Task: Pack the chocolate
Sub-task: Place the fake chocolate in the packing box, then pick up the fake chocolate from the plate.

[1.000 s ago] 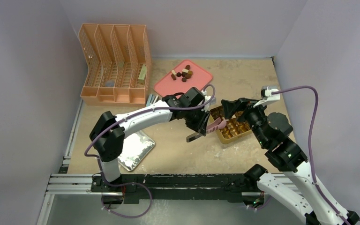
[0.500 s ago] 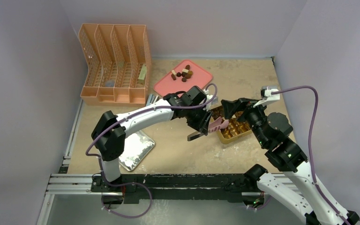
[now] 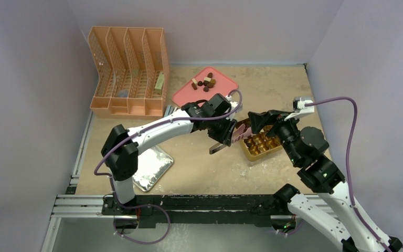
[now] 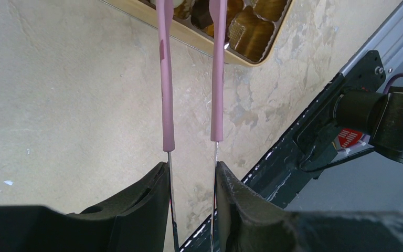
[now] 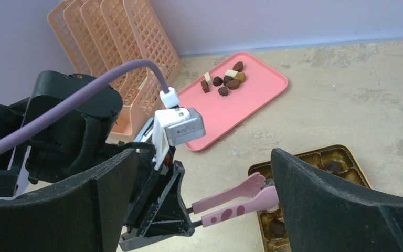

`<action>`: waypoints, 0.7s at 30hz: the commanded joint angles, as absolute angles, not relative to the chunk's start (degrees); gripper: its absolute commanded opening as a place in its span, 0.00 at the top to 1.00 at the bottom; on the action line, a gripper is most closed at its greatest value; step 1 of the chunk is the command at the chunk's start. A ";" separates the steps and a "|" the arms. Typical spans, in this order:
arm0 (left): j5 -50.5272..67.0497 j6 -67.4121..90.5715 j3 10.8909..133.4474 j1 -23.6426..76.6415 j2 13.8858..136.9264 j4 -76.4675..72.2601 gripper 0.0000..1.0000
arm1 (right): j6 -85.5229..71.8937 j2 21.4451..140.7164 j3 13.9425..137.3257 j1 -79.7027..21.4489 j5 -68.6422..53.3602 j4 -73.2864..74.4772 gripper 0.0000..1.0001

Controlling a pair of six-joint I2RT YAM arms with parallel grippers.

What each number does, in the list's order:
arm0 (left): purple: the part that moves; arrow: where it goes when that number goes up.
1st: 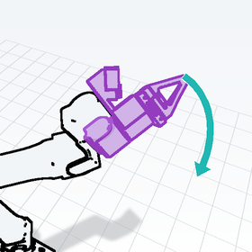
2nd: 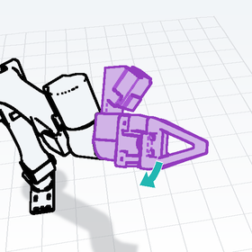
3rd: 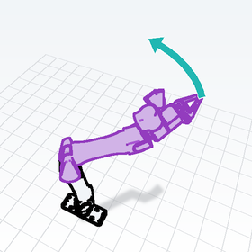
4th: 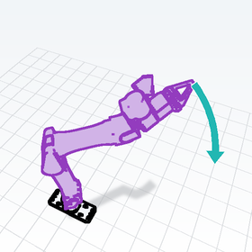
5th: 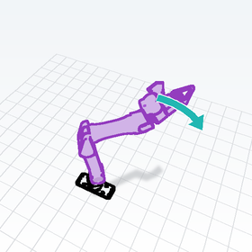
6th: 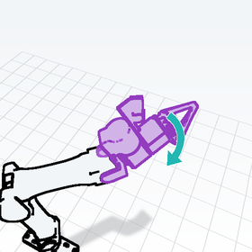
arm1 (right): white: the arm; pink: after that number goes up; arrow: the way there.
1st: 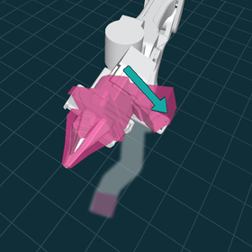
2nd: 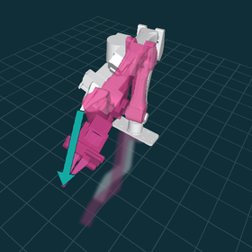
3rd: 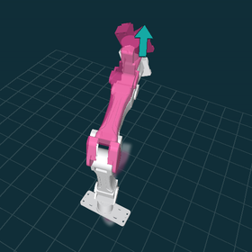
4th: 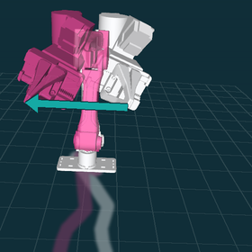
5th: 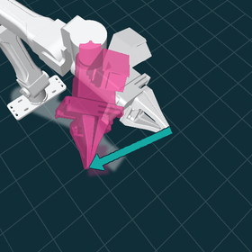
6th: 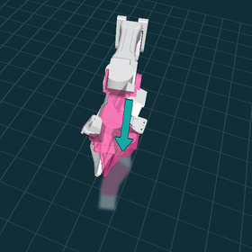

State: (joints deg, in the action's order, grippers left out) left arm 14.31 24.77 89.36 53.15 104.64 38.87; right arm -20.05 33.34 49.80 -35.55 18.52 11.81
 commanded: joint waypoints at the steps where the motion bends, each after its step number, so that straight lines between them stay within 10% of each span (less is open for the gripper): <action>1: 10.26 26.20 92.69 51.37 99.50 38.36 0.66 | -20.03 32.29 50.33 -35.43 18.37 9.87 0.01; 21: -15.03 26.50 107.30 38.10 108.78 47.15 0.67 | -20.74 31.46 49.22 -35.43 17.57 9.78 0.01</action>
